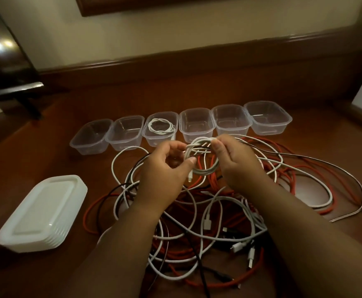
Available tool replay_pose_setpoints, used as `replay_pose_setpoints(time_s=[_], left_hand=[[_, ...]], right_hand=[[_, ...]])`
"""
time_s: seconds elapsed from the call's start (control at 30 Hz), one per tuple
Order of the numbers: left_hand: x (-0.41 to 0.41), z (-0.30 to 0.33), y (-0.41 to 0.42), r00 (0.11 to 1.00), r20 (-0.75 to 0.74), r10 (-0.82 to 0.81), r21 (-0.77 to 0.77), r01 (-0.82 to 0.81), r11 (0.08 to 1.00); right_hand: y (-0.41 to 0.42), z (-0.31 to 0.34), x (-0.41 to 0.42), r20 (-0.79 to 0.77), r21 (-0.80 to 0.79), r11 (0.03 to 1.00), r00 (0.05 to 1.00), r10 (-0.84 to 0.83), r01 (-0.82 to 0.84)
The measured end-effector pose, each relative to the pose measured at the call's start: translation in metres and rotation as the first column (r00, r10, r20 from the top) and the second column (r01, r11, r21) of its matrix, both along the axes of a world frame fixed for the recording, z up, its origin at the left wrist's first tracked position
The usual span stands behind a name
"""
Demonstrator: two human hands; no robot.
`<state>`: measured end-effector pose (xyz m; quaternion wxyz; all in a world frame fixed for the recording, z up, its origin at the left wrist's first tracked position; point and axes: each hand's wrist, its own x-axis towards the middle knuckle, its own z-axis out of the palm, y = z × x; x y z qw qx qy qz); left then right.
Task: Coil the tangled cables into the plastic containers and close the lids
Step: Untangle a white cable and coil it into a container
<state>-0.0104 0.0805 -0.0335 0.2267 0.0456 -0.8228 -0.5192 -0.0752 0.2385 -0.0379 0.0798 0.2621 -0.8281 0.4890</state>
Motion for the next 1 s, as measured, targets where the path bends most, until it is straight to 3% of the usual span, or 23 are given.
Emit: replay_pose_setpoints(time_s=[0.2,0.27,0.33,0.37,0.7,0.83,1.0], left_hand=[[-0.008,0.013,-0.011,0.994,0.090,0.062,0.131,-0.073,0.989],[-0.021,0.024,-0.018,0.992,0.110,0.067,0.142,-0.082,0.986],[-0.043,0.033,-0.025,0.989,0.136,0.066,0.115,-0.082,0.990],[-0.057,0.037,-0.028,0.986,0.150,0.066,0.086,-0.079,0.993],[-0.189,0.027,-0.040,0.950,0.219,0.224,-0.336,-0.142,0.931],[-0.211,0.017,-0.034,0.936,0.227,0.269,-0.524,-0.116,0.844],[-0.228,0.008,-0.025,0.945,0.121,0.303,-0.834,-0.069,0.548]], right_hand=[[0.007,0.003,0.000,0.100,-0.142,0.990,0.994,0.037,-0.023],[0.012,-0.001,-0.011,0.053,0.103,0.989,0.992,-0.111,0.105],[0.014,-0.004,-0.020,-0.027,0.419,0.888,0.980,-0.197,0.190],[0.014,-0.005,-0.022,-0.010,0.493,0.852,0.980,-0.199,0.178],[0.012,-0.025,-0.026,0.163,0.689,0.724,0.979,-0.120,-0.026],[0.011,-0.025,-0.028,0.173,0.717,0.695,0.980,-0.103,-0.053],[0.010,-0.026,-0.029,0.180,0.712,0.699,0.979,-0.099,-0.060]])
